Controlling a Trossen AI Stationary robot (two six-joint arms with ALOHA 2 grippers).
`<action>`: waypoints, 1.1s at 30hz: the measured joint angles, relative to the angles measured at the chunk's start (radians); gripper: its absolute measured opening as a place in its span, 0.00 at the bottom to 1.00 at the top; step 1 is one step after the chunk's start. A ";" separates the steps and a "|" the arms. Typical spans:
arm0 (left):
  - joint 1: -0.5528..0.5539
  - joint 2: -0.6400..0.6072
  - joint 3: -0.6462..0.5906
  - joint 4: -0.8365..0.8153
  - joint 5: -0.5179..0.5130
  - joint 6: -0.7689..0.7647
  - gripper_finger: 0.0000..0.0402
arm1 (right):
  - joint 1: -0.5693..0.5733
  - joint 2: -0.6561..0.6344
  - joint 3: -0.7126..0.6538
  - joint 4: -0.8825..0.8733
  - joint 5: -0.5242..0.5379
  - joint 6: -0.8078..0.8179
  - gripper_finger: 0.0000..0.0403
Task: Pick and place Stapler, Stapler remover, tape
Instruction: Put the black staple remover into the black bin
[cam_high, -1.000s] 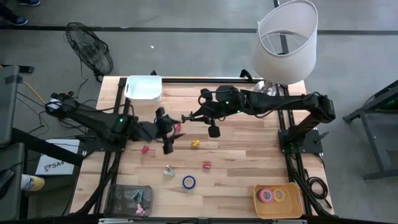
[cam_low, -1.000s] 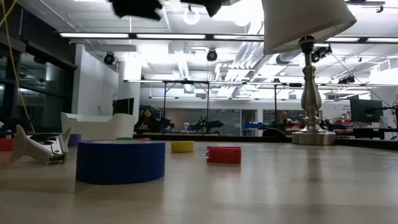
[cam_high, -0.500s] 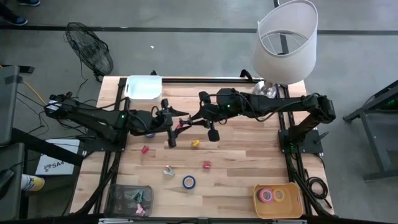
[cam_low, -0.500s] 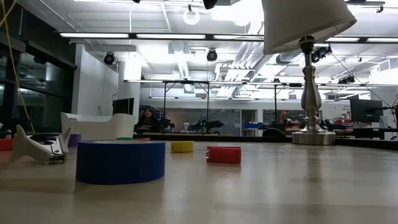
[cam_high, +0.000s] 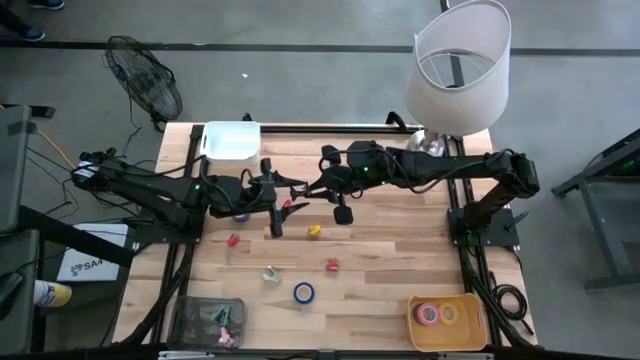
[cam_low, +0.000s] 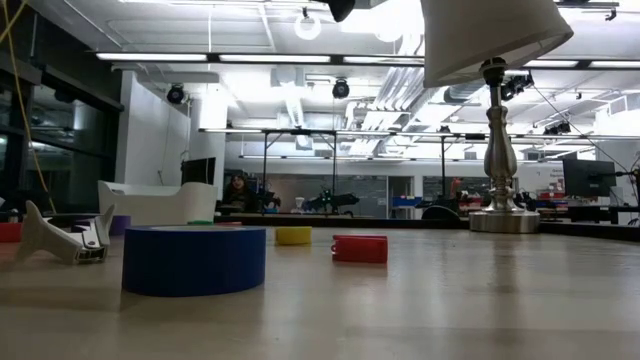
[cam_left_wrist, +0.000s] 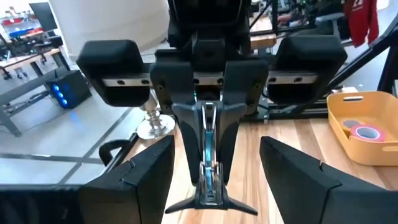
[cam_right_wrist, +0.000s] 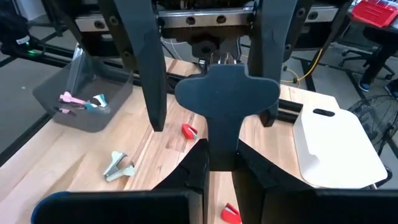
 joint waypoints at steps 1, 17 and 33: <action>0.000 0.000 0.000 -0.003 0.000 0.000 0.58 | 0.000 0.000 0.000 0.001 0.000 0.000 0.09; 0.000 0.000 0.000 -0.011 -0.049 -0.001 0.35 | 0.000 0.000 0.000 0.002 0.000 0.000 0.09; 0.000 0.000 0.000 -0.011 -0.048 -0.006 0.35 | 0.000 0.000 0.000 0.002 0.010 0.000 0.12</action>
